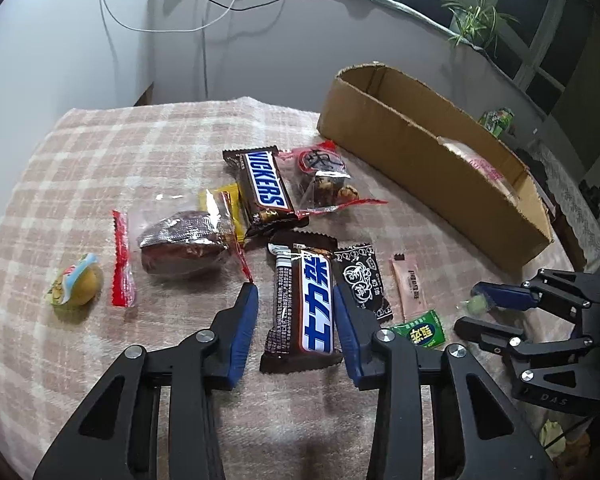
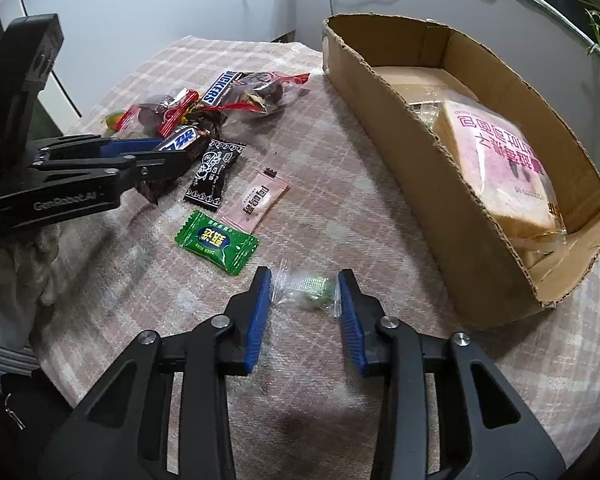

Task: Organize snacks
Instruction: 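Grasp the Snickers bar with the left gripper while the right gripper grasps the clear candy, then carry both snacks into the box and open both grippers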

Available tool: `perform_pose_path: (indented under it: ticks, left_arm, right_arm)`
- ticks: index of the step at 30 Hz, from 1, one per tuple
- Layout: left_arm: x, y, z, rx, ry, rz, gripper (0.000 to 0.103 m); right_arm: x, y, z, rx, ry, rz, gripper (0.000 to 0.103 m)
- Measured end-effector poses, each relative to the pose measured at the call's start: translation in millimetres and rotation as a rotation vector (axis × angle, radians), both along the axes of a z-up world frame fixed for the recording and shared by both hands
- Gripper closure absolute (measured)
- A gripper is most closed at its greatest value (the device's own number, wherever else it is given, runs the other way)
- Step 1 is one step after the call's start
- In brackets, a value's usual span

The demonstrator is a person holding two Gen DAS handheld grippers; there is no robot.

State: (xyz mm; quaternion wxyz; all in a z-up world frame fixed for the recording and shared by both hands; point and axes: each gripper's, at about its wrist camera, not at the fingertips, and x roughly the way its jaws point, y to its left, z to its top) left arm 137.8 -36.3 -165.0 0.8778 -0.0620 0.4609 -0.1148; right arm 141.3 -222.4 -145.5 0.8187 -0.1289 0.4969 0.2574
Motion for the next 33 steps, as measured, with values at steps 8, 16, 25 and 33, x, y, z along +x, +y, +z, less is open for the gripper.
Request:
perform_pose_path:
  ticks: [8, 16, 25, 33]
  left_arm:
    - [-0.8, 0.0, -1.4, -0.010, -0.010, 0.015, 0.076]
    - [-9.1, 4.2, 9.4, -0.018, -0.041, 0.027, 0.076]
    - [-11.0, 2.3, 39.5, -0.052, -0.106, 0.016, 0.076]
    - [9.8, -15.6, 65.9, -0.069, -0.159, -0.016, 0.076]
  right_arm:
    - [-1.5, -4.8, 3.1, 0.025, 0.002, -0.007, 0.073]
    - [-10.0, -13.9, 19.5, 0.056, -0.026, -0.011, 0.073]
    - [-4.9, -32.7, 55.4, 0.100, -0.086, -0.033, 0.073]
    - [18.4, -59.3, 85.9, 0.129, -0.137, -0.092, 0.073]
